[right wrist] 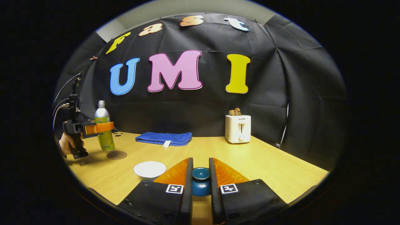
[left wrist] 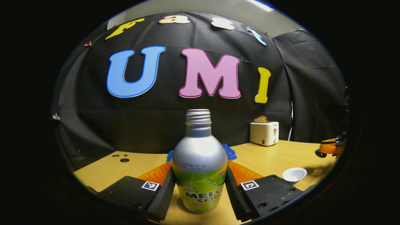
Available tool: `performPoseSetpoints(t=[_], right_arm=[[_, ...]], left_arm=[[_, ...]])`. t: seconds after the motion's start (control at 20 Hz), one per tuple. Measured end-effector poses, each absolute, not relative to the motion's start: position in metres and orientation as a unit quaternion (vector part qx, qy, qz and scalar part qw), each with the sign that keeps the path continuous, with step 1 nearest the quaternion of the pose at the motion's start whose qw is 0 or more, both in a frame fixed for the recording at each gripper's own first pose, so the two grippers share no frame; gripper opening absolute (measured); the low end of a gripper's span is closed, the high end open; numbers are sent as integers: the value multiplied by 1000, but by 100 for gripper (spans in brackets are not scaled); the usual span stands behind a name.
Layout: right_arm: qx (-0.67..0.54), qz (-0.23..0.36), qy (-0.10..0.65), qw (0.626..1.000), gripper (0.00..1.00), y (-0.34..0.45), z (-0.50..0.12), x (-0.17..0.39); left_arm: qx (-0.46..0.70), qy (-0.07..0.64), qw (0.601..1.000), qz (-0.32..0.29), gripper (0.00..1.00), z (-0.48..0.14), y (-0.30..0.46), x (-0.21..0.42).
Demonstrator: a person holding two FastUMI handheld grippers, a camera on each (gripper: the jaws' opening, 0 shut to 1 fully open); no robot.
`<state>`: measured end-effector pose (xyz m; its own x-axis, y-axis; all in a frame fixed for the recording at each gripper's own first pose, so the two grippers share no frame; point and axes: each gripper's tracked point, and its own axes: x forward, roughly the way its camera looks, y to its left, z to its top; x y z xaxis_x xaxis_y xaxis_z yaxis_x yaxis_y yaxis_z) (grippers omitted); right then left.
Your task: Open the teacup lid with one hand, grasp the water bottle and pour water into the teacup with the other hand; after pouring, place the water bottle on the coaster and then close the teacup lid.
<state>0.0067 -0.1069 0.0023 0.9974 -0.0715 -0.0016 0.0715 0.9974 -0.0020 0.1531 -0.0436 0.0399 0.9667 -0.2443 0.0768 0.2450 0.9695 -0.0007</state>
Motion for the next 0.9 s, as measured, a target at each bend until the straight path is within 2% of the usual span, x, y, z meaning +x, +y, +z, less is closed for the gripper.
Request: performPoseSetpoints(t=[0.25,0.85,0.9], right_arm=[[-1,-39,1,999,28,-107,3,6],[-1,-39,1,999,28,-107,3,6],[-1,-39,1,999,28,-107,3,6]], left_arm=[[-10,-9,993,-120,80,13,-47,186],[-1,22,992,-128,84,-1,-51,183],[4,26,992,-125,93,-3,-49,182]])
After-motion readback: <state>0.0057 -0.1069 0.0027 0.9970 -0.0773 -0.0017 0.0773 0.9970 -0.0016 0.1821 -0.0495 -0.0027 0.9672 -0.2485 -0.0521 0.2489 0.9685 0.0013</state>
